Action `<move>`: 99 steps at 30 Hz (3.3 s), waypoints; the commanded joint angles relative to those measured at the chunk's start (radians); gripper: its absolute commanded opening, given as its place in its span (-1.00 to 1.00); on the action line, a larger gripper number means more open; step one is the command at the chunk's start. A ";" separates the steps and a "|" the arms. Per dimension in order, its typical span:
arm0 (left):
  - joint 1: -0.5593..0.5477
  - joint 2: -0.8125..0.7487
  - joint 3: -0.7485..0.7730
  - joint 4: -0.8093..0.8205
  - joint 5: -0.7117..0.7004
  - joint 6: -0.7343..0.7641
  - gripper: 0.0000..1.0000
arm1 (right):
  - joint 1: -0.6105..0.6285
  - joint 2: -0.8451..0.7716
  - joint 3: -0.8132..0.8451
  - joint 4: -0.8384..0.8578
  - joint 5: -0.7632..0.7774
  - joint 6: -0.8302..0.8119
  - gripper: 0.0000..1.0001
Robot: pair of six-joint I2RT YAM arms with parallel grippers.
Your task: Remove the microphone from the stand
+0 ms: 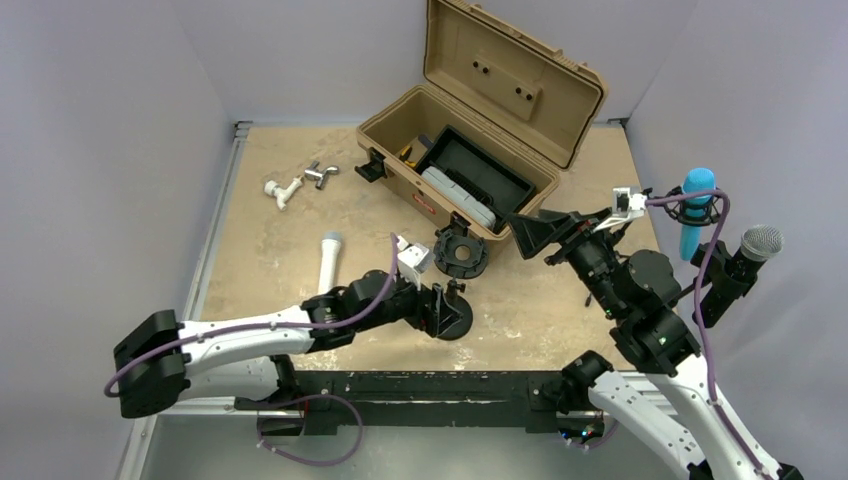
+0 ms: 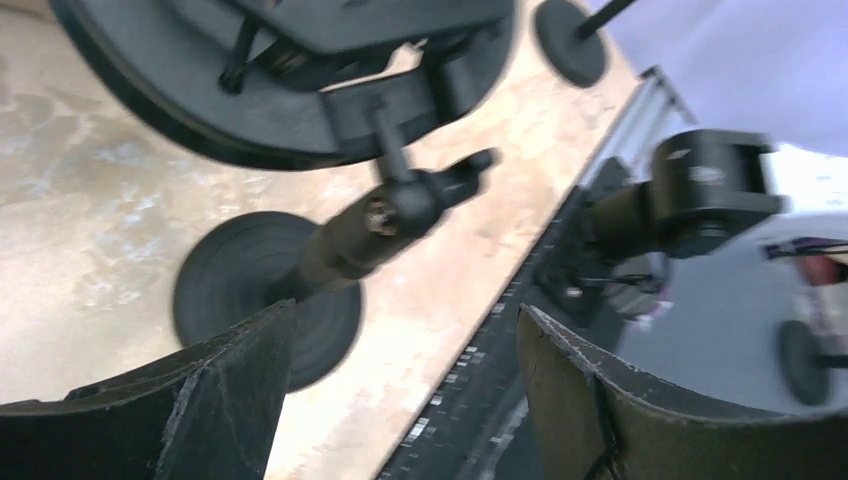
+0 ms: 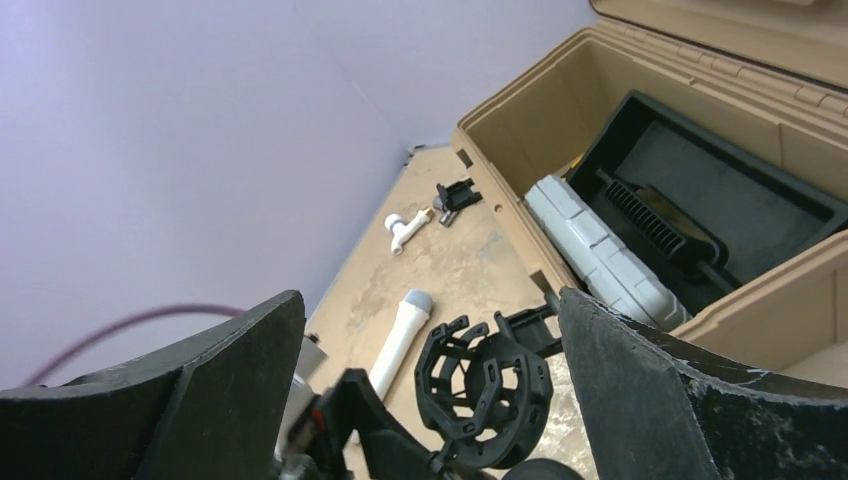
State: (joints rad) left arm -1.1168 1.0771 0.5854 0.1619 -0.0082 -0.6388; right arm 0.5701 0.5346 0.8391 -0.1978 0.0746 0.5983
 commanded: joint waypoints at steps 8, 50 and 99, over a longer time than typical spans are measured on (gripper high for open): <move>-0.017 0.244 -0.025 0.372 -0.219 0.280 0.32 | 0.000 -0.024 0.026 0.080 0.082 -0.046 0.91; 0.225 0.473 0.037 0.694 -0.783 0.321 -1.00 | 0.000 -0.012 -0.008 0.112 0.101 -0.054 0.91; 0.232 -0.301 0.781 -0.771 0.100 0.299 0.93 | -0.229 0.373 0.085 -0.194 0.866 0.086 0.63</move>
State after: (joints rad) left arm -0.8902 0.8215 1.2785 -0.4797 0.0513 -0.4412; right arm 0.3969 0.9207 0.9291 -0.5407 0.8917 0.6975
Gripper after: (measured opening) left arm 0.966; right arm 0.815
